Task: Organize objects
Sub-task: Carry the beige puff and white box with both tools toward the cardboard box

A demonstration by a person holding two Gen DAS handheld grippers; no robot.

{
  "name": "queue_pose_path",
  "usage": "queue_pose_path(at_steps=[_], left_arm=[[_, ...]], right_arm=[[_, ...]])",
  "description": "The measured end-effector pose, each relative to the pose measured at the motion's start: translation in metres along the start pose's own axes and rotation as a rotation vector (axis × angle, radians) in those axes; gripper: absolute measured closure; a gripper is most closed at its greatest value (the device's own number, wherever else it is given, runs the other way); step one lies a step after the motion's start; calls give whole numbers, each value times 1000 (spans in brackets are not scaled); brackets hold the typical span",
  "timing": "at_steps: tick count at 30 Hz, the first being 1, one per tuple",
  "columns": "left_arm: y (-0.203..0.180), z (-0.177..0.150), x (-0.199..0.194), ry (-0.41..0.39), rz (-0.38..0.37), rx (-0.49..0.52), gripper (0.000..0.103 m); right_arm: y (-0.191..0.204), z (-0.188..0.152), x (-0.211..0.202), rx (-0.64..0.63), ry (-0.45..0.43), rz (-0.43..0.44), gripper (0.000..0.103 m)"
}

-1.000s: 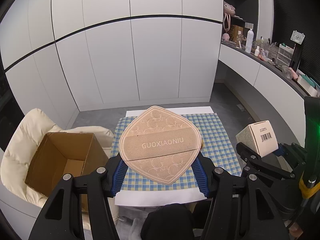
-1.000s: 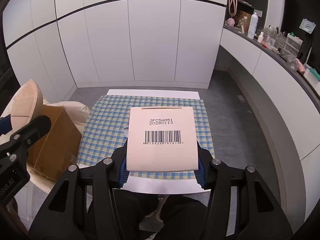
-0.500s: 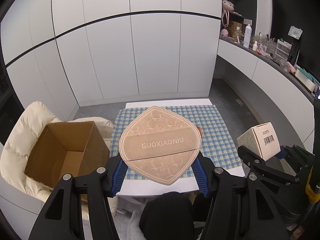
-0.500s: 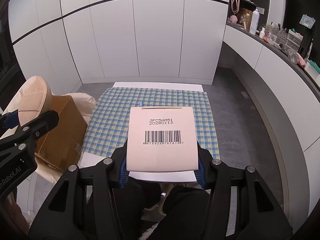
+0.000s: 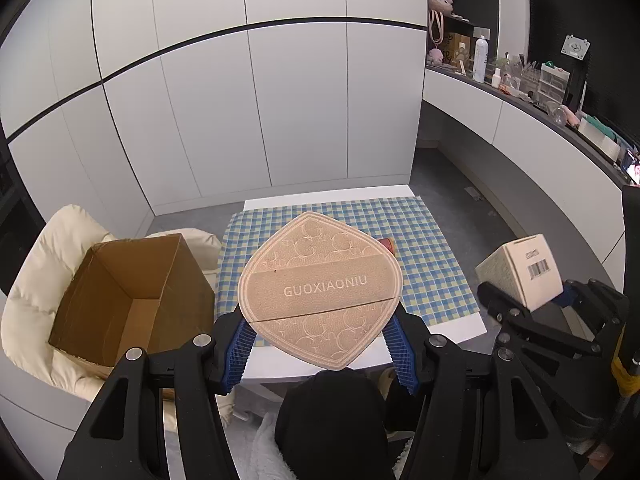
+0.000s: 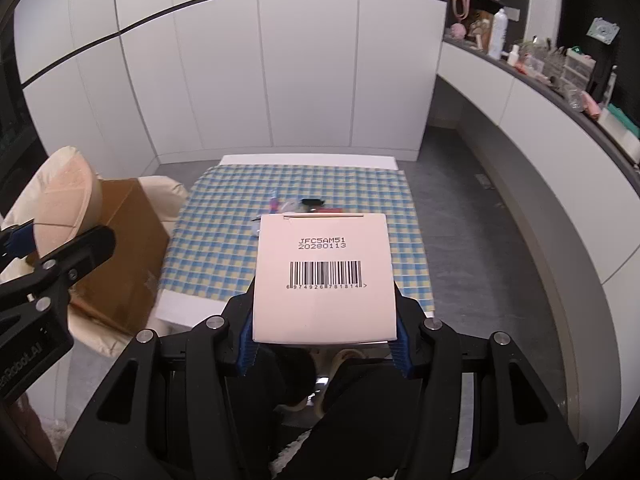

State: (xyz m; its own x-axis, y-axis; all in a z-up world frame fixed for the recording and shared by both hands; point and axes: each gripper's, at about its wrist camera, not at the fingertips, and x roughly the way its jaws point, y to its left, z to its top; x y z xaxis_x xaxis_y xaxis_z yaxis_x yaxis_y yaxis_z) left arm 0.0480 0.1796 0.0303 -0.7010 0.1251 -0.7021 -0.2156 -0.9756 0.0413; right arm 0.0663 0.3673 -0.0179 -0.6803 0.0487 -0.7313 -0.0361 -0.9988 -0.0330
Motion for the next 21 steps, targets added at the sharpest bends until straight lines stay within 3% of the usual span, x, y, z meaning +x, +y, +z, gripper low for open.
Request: queue_pose_path(at_steps=[7,21], left_arm=[[1,0,-3,-2,-2,-2,43],[9,-1,-1,5,1,-19,43]], right_arm=[[-4,0,0,30,6,48,49],[1,-1,3,32,8,54,49]])
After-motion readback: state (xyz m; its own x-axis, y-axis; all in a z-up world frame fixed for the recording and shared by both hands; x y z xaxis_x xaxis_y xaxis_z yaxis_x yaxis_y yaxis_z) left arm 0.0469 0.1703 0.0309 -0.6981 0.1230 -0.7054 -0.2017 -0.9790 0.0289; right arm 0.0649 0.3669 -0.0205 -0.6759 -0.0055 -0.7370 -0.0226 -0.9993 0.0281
